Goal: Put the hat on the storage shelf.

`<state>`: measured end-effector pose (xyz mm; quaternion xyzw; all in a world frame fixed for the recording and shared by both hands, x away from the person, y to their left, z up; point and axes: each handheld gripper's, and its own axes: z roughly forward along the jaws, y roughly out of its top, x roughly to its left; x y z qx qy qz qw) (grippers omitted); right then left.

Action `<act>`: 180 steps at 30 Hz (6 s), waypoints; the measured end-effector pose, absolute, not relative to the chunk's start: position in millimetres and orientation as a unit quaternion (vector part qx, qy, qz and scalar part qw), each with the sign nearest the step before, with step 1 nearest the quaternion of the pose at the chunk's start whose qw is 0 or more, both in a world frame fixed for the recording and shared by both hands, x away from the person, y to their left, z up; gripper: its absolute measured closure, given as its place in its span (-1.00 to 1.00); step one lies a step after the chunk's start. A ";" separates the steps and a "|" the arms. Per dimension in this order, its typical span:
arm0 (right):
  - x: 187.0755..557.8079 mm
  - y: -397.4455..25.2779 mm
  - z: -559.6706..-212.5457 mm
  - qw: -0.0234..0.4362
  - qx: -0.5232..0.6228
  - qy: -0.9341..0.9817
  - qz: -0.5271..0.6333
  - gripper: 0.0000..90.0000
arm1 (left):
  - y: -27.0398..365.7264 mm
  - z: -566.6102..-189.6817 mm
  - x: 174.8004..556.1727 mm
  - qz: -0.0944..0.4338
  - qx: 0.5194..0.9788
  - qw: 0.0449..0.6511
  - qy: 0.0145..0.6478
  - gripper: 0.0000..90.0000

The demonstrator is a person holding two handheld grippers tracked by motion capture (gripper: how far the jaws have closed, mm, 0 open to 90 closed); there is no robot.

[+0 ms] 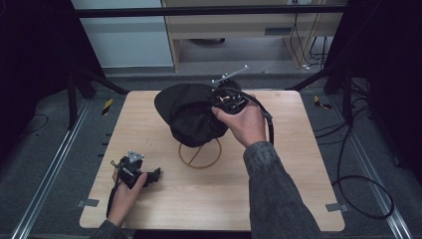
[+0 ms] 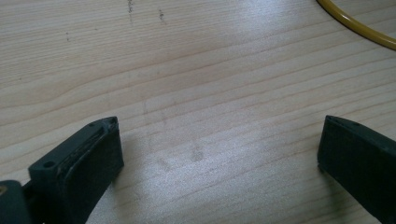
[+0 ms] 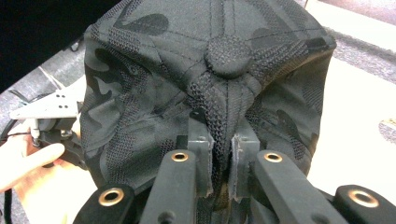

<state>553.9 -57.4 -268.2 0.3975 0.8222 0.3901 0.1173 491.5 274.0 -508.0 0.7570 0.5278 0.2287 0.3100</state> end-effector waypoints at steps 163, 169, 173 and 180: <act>467.6 -182.5 -397.1 0.175 0.514 0.752 0.373 -0.75 | 272.2 -508.1 489.7 0.228 0.759 0.311 0.525 -1.00; 465.2 -184.4 -415.1 0.170 0.519 0.753 0.367 -0.75 | 272.2 -508.1 489.7 0.227 0.759 0.310 0.525 -1.00; 463.9 -186.0 -425.1 0.170 0.518 0.754 0.366 -0.74 | 272.2 -508.1 489.6 0.228 0.759 0.310 0.525 -1.00; 462.8 -184.4 -446.7 0.166 0.524 0.754 0.359 -0.74 | 272.2 -508.1 489.6 0.228 0.759 0.310 0.525 -1.00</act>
